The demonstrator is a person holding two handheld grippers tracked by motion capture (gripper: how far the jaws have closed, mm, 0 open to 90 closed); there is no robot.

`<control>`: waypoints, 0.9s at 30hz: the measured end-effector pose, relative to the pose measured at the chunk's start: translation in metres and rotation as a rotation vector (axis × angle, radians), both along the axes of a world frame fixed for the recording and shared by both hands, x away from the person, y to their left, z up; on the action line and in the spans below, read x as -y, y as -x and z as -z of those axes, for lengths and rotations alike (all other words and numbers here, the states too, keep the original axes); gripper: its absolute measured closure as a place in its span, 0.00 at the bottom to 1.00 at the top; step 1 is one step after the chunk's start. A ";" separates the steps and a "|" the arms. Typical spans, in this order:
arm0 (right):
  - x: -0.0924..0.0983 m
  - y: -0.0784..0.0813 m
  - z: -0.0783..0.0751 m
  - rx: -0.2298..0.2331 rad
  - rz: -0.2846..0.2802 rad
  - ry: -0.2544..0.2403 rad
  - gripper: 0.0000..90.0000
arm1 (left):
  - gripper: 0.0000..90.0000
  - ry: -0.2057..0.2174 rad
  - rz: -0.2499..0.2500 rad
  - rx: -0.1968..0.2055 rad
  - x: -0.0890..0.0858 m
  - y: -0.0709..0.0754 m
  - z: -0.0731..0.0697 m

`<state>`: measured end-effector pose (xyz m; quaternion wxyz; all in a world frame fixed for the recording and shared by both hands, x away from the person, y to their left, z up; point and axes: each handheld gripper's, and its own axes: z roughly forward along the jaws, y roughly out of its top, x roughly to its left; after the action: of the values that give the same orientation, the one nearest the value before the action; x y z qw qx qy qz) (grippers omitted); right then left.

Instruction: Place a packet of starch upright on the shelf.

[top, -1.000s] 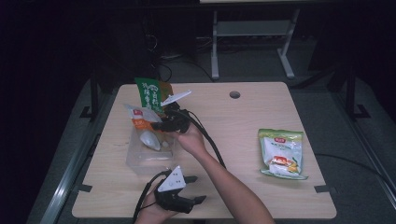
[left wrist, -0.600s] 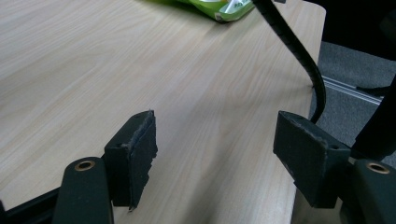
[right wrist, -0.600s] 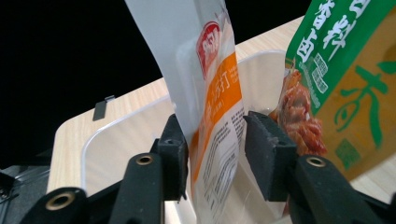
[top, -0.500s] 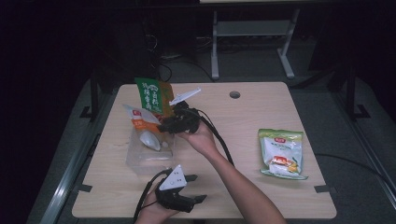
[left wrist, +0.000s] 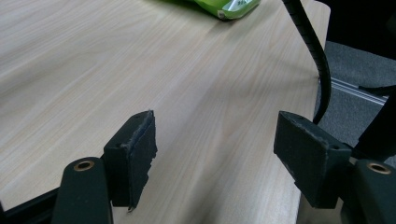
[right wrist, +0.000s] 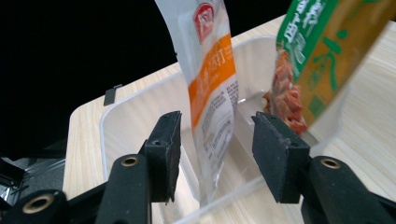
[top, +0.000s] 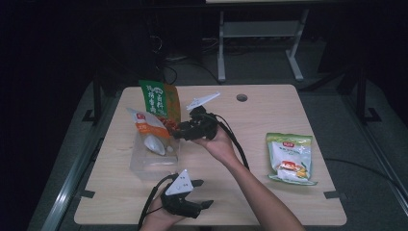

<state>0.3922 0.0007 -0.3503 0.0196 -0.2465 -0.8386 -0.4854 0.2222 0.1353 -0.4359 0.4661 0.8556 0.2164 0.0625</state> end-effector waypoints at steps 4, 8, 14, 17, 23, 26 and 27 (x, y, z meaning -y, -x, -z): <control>0.012 0.002 0.000 -0.003 0.008 0.000 0.54 | 0.32 -0.002 0.002 0.003 0.001 -0.001 0.000; 0.027 0.003 0.001 -0.012 0.026 0.011 0.52 | 0.32 -0.011 0.006 0.009 0.001 -0.002 0.001; 0.047 0.003 0.004 -0.018 0.053 0.020 0.50 | 0.32 -0.012 0.007 0.007 0.003 -0.004 0.002; 0.057 0.005 0.005 -0.022 0.066 0.030 0.50 | 0.32 -0.006 0.005 0.001 0.004 -0.004 0.002; 0.080 0.008 0.005 -0.028 0.097 0.044 0.49 | 0.32 -0.017 0.015 0.002 0.007 -0.004 0.003; 0.090 0.010 0.006 -0.034 0.117 0.040 0.48 | 0.32 -0.013 0.012 0.001 0.008 -0.004 0.003; 0.093 0.011 0.006 -0.036 0.122 0.043 0.48 | 0.32 -0.011 0.013 0.001 0.009 -0.005 0.004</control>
<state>0.3816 -0.0926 -0.3568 -0.0001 -0.3061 -0.8318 -0.4630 0.2268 0.1266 -0.4395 0.4618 0.8595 0.2103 0.0612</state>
